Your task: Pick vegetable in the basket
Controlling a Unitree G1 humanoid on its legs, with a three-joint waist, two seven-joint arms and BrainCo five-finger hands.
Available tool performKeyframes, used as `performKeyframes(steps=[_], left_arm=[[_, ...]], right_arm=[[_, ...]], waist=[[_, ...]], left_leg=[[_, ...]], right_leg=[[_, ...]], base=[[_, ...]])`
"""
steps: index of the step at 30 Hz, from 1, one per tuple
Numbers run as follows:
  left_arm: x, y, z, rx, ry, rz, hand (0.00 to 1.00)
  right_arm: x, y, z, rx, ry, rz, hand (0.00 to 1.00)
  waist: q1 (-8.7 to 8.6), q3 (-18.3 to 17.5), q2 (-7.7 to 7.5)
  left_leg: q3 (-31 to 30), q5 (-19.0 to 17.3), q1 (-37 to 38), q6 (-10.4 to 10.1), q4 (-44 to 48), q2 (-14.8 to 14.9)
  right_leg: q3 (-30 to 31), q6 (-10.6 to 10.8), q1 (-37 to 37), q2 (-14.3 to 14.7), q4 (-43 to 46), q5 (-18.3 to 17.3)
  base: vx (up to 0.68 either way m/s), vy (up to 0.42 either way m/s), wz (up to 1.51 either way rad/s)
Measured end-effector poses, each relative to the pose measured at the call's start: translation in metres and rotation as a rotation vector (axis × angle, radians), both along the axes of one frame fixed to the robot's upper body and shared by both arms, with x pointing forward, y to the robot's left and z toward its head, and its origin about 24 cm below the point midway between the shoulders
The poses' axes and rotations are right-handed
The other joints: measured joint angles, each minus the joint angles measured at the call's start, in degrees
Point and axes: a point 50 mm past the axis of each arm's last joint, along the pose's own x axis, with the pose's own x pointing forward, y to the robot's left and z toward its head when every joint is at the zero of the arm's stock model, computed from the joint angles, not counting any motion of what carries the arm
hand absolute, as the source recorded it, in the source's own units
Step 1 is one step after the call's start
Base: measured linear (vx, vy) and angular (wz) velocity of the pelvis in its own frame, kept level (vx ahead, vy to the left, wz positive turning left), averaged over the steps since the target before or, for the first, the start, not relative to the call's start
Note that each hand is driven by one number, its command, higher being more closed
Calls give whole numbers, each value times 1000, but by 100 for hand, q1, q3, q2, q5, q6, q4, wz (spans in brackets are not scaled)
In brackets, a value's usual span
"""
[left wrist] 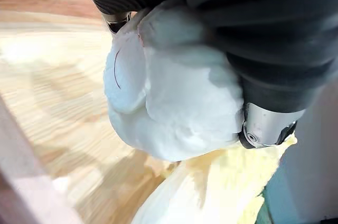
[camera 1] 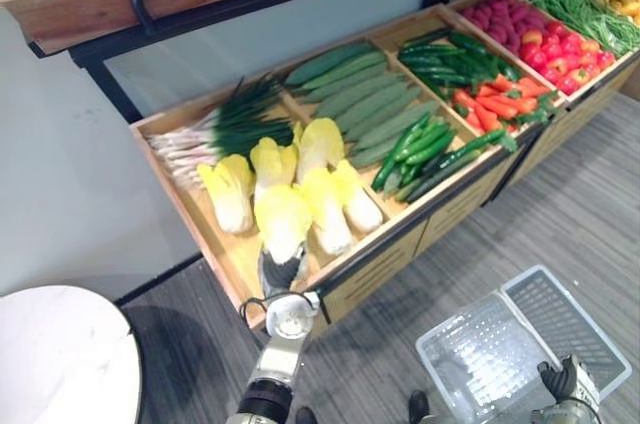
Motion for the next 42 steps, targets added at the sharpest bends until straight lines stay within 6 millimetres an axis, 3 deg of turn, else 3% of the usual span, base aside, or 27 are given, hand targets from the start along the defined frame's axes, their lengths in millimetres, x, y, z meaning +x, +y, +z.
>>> performKeyframes(steps=[7,15,19,23,27,30,35,42], left_arm=[[-4,28,13,21,-62,117,100],[-36,100,6,26,-14,528,100],[-40,113,13,73,-30,600,100],[-29,100,39,134,-145,540,100],[-19,66,69,205,-289,328,100],[-20,45,78,225,-357,168,100],[-26,19,84,215,-403,-58,100],[-33,1,73,254,-325,-390,100]], right_arm=[[-9,-2,-6,34,33,-40,100],[-10,1,-9,72,54,-30,100],[-9,4,-9,80,55,-16,100],[-6,8,-10,93,58,14,100],[1,10,-5,93,21,40,100],[5,10,2,90,-22,72,100],[7,9,10,96,-52,120,100],[10,1,19,247,-97,135,100]], waist=[[58,-170,-41],[108,-259,-155],[126,-287,-199],[115,-334,-272],[105,-345,-266],[74,-460,-214],[75,-481,-214],[69,-600,-231]], left_leg=[[-179,18,-54,10,0,-17],[-289,24,-51,14,3,-31],[-288,25,-51,14,7,-37],[-271,24,-41,15,8,-45],[-79,-1,59,-9,8,-39],[102,-37,90,-19,8,-29],[282,-91,191,-63,2,-1],[490,-136,260,-70,3,-10]], right_leg=[[-175,3,84,-15,-65,-1],[-282,4,182,-25,-113,-1],[-277,6,181,-31,-113,2],[-247,10,178,-39,-114,7],[-42,33,154,-36,-106,27],[146,50,67,-22,-79,39],[342,60,22,14,-66,43],[551,80,-33,21,-76,57]], base=[[11,-3,12],[9,-3,7],[2,-1,1],[1,0,-1],[2,4,-20],[12,7,-35],[2,-2,-22],[8,3,-14]])
